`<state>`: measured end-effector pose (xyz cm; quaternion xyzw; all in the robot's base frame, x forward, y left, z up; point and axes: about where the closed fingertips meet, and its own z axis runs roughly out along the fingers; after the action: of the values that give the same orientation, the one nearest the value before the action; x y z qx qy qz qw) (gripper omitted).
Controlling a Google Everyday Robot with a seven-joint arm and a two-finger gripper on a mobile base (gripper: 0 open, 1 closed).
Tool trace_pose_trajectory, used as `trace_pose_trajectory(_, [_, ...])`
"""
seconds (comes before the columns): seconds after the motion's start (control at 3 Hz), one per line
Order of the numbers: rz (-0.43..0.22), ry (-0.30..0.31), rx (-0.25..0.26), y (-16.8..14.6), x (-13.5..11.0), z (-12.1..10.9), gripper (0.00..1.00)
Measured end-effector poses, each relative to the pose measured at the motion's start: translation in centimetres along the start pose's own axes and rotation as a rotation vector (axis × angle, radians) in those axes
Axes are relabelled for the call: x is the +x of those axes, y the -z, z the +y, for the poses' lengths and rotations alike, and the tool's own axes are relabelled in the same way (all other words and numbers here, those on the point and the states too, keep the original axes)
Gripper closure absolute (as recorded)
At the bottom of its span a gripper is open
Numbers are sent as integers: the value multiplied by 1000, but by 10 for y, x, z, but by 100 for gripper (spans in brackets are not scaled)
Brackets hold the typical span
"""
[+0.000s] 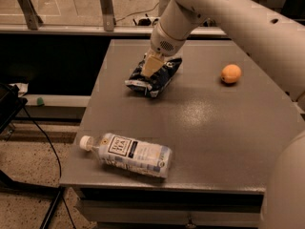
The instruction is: Move blue chip bag near blue plastic bottle
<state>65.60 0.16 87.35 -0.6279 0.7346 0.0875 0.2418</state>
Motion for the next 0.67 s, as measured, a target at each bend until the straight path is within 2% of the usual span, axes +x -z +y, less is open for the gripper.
trace_pose_trajectory(0.33, [-68,27,-16,20,2,1,99])
trace_pose_trajectory(0.67, [-137,59,-18,52,10,9,100])
